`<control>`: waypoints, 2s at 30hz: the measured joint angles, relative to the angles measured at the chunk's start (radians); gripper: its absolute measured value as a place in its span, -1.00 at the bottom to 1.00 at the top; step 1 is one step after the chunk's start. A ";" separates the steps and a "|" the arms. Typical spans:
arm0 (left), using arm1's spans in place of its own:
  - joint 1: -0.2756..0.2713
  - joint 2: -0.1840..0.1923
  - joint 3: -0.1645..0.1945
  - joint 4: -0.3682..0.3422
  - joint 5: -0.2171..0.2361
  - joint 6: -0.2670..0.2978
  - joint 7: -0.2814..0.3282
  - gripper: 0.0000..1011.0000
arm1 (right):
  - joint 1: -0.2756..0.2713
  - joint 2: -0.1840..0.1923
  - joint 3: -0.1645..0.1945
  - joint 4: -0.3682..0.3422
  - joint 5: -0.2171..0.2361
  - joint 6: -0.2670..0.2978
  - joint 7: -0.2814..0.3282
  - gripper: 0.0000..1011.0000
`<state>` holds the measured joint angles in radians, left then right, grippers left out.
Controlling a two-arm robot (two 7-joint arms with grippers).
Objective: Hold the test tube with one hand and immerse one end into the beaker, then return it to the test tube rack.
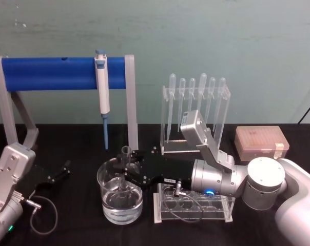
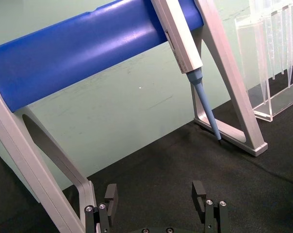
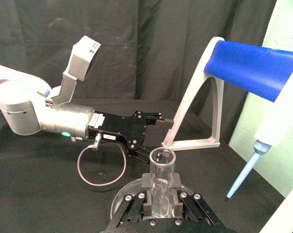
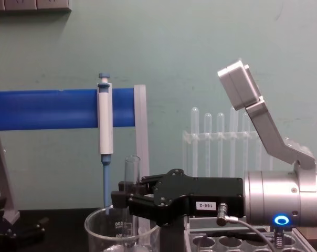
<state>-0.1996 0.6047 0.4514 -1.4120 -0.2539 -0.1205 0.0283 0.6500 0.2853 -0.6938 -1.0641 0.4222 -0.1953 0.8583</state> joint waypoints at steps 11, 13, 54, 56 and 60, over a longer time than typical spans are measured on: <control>0.000 0.000 0.000 0.000 0.000 0.000 0.000 0.98 | 0.000 0.000 0.000 0.000 0.000 0.000 0.000 -0.55; 0.000 0.000 0.000 0.000 0.000 0.000 0.000 0.98 | 0.000 0.000 0.000 0.000 0.000 0.000 0.000 -0.55; 0.000 0.000 0.000 0.000 0.000 0.000 0.000 0.98 | 0.000 0.000 0.000 0.000 0.000 0.000 0.000 -0.55; 0.000 0.000 0.000 0.000 0.000 0.000 0.000 0.98 | 0.000 0.000 0.000 0.000 0.000 0.000 0.000 -0.55; 0.000 0.000 0.000 0.000 0.000 0.000 0.000 0.98 | 0.000 0.000 0.000 0.000 0.000 0.000 0.000 -0.55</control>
<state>-0.1995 0.6047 0.4514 -1.4120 -0.2539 -0.1206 0.0283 0.6500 0.2852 -0.6938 -1.0641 0.4222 -0.1953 0.8582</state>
